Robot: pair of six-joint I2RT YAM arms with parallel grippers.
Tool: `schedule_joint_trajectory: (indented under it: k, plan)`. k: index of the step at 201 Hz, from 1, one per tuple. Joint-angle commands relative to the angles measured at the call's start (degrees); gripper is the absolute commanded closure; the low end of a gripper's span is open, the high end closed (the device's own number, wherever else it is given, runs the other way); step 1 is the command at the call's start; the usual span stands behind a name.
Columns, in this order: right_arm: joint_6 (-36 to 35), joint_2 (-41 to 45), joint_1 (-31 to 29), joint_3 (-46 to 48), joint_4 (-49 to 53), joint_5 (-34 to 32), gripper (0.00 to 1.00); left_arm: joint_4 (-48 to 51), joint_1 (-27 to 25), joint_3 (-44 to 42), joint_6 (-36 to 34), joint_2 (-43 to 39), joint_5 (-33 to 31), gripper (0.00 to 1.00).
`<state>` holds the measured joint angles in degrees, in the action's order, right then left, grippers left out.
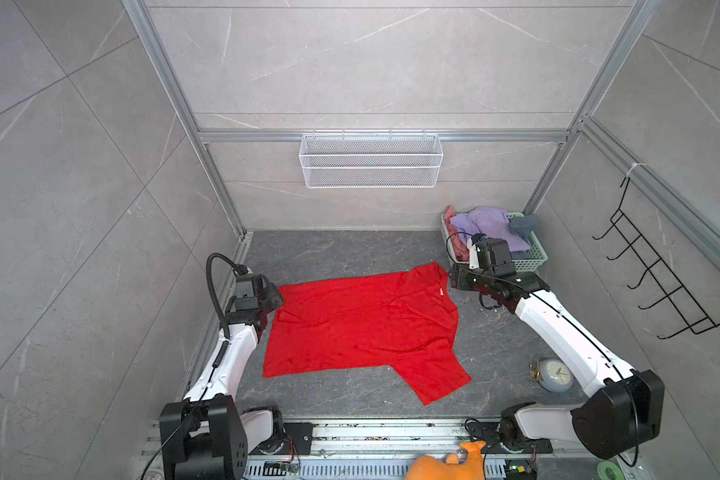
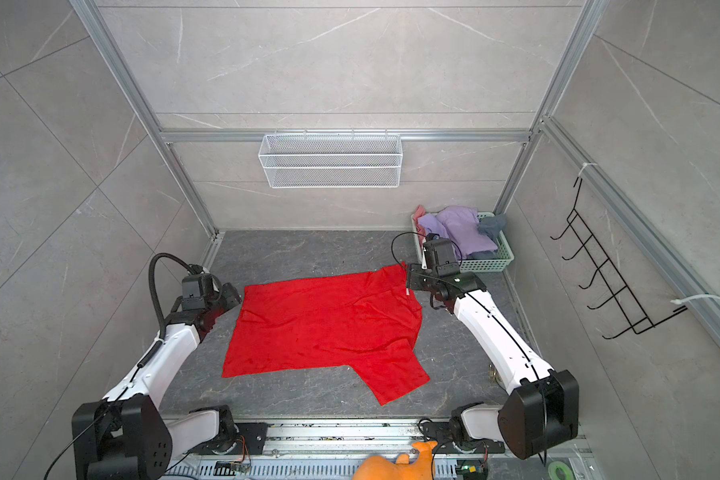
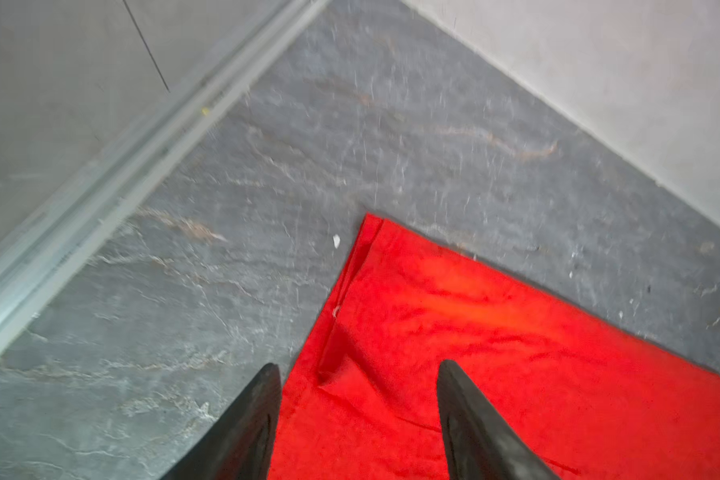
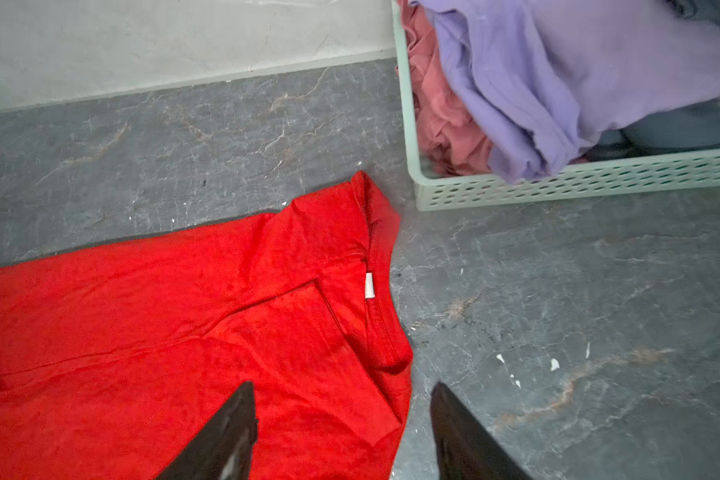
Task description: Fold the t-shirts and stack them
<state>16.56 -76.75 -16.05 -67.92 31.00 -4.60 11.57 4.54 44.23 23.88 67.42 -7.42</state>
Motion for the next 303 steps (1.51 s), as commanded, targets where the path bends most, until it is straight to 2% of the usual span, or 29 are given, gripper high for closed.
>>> schedule_joint_trajectory:
  k: [1,38,64,82,168,227,303]
  plan:
    - [1.82,-0.97,-0.26,-1.60,-0.33,-0.24,0.35,0.94,0.32,3.80,0.82,-0.26,-2.19,0.37]
    - [5.03,-6.98,-2.69,-2.19,-7.59,8.13,0.40,0.64,0.22,4.91,2.44,1.58,1.36,0.37]
    - [6.57,-13.98,-6.75,-3.01,-10.11,7.15,0.44,-0.11,0.26,4.82,3.49,3.51,3.50,0.37]
    - [7.23,-18.50,-8.08,-3.42,-10.38,3.69,0.48,-0.34,0.07,4.74,3.96,4.38,4.70,0.38]
    - [4.50,-33.04,-7.17,-6.27,-14.12,0.22,0.49,-3.52,-0.80,3.21,5.30,7.05,9.41,0.38]
    - [4.45,-38.15,-5.31,-9.56,-15.48,1.87,0.53,-3.51,-0.93,3.76,5.16,7.12,8.69,0.38]
    - [5.05,-40.15,-5.36,-9.42,-14.48,4.07,0.65,-2.69,-0.91,5.78,4.59,8.11,8.04,0.38]
